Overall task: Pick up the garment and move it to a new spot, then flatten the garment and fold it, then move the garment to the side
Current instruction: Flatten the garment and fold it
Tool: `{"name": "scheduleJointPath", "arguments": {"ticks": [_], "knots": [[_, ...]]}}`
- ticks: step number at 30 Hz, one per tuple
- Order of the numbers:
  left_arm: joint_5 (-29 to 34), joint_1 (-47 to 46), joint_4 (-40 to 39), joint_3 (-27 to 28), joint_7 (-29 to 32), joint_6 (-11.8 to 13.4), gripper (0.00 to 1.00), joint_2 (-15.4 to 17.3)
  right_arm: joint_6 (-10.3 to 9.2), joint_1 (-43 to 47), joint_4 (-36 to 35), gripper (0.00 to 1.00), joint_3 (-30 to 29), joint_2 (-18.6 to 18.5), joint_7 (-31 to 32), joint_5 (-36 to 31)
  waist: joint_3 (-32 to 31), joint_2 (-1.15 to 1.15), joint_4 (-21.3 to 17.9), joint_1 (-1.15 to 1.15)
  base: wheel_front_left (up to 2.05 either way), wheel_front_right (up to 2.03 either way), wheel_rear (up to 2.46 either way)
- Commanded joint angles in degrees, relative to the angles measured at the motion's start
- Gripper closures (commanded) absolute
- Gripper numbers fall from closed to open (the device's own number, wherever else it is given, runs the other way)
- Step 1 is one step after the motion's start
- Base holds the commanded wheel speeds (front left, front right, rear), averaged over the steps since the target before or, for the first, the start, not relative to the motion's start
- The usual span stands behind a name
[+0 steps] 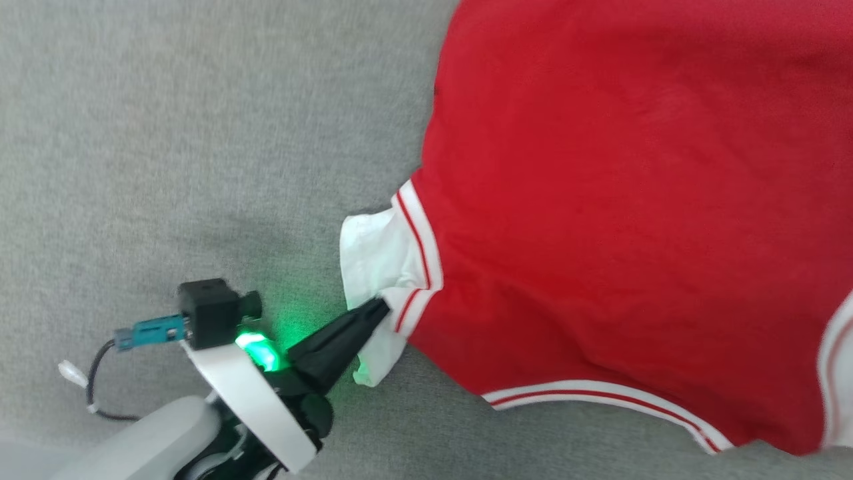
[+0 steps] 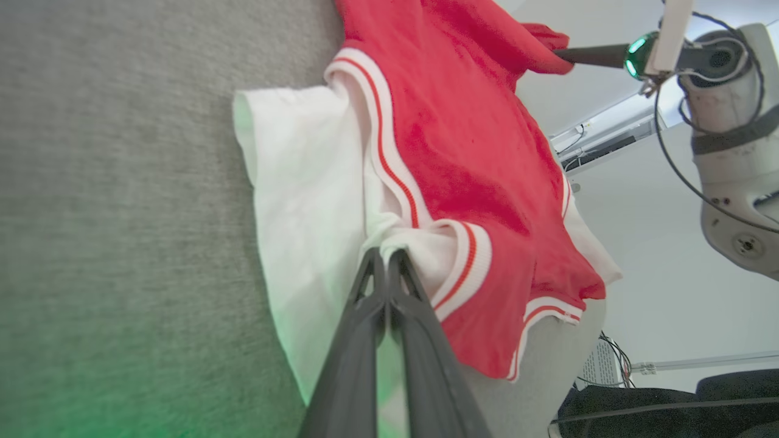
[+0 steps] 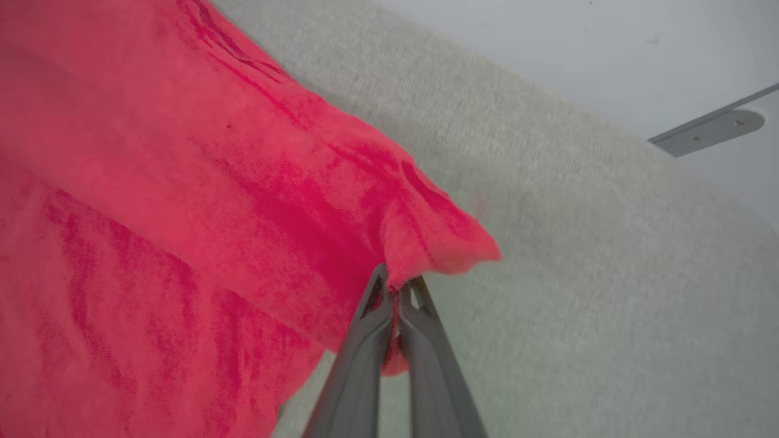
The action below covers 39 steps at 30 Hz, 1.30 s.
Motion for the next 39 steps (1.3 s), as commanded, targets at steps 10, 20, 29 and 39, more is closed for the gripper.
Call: {"name": "scheduleJointPath", "arguments": {"ticks": [10, 20, 29, 39], "knots": [[-0.7, 7.9, 0.0, 6.4, 0.0, 0.3, 1.0, 3.1, 0.0, 38.8, -17.9, 1.0, -8.6, -0.4, 0.3, 5.8, -8.8, 0.01, -6.7, 0.0, 0.0, 0.0, 0.0], [0.1, 11.2, 0.0, 9.8, 0.0, 0.3, 1.0, 3.4, 0.0, 66.6, -32.5, 1.0, -7.4, 9.1, 0.0, 2.0, -10.8, 0.01, -9.0, 0.0, 0.0, 0.0, 0.0], [0.6, 11.3, 0.3, 9.8, 0.0, 0.3, 1.0, 3.8, 0.0, 66.3, -34.8, 0.05, -6.4, 11.9, -4.1, -2.9, -10.5, 0.01, -9.6, 0.0, 0.0, 0.0, 0.0], [1.7, 10.5, -0.1, 9.7, 0.0, 0.3, 1.0, 2.5, 0.0, 63.2, -44.5, 0.0, -22.8, 11.7, -6.0, -6.1, -9.2, 0.01, -8.4, 0.0, 0.0, 0.0, 0.0]]}}
